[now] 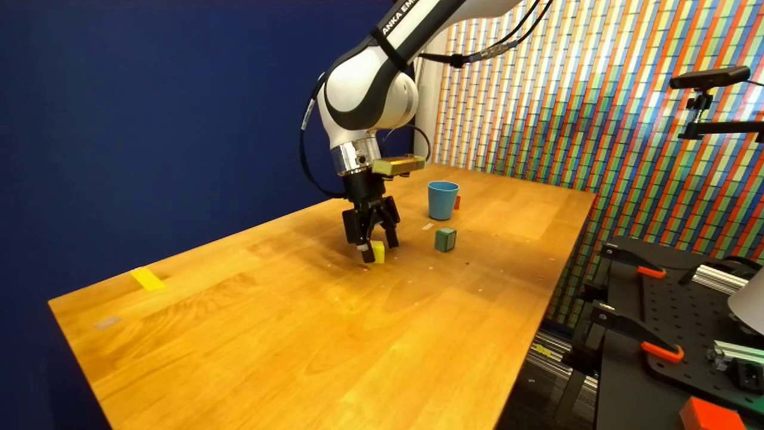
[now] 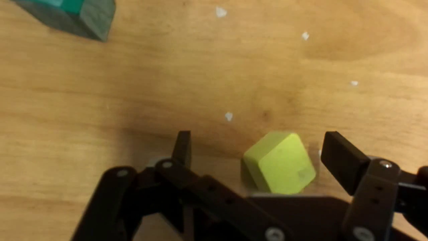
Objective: Put the yellow block in the cup
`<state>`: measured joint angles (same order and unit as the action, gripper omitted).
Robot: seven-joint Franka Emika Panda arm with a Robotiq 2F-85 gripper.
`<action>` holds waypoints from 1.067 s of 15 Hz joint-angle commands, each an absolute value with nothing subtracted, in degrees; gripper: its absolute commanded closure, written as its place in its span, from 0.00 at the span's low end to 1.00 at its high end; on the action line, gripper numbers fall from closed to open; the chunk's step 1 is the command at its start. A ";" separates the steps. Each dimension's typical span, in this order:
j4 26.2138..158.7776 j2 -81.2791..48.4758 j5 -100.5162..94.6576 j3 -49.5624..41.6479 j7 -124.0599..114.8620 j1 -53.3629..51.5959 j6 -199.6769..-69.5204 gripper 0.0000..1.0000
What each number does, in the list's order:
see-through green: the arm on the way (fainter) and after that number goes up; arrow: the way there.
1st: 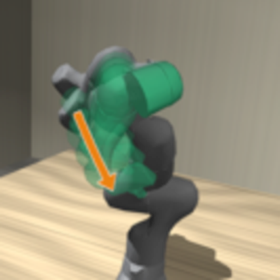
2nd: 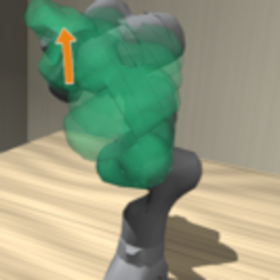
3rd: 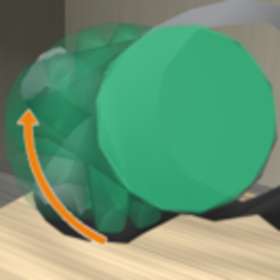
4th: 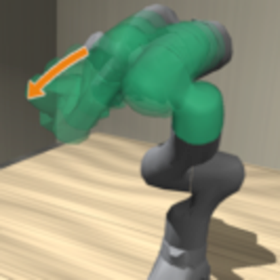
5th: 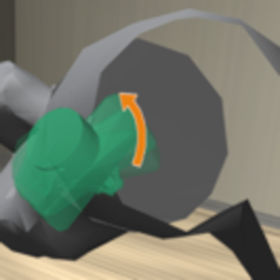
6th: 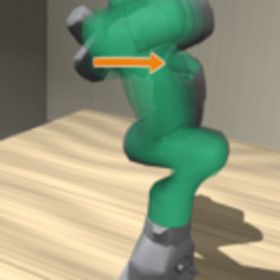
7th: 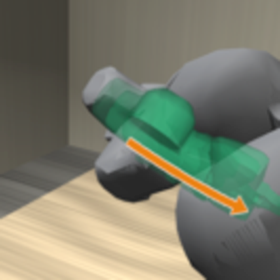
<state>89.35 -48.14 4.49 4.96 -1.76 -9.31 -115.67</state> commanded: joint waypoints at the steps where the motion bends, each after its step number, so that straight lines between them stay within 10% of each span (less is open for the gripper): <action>1: 75.84 -55.74 2.84 3.77 -4.16 -9.71 -110.01 0.25; 6: 70.73 -57.41 4.96 4.54 -5.17 -8.23 -103.65 0.58; 7: 70.42 -57.43 5.45 4.66 -5.40 -7.81 -102.11 0.17; 14: 72.97 -56.11 10.53 5.74 -5.44 -6.14 -99.32 0.00; 15: 73.55 -56.00 10.64 5.62 -5.70 -6.44 -100.26 0.29; 16: 73.80 -55.99 11.01 5.80 -5.64 -6.53 -100.27 0.25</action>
<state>73.65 -56.04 9.42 4.79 -4.54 -6.88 -100.40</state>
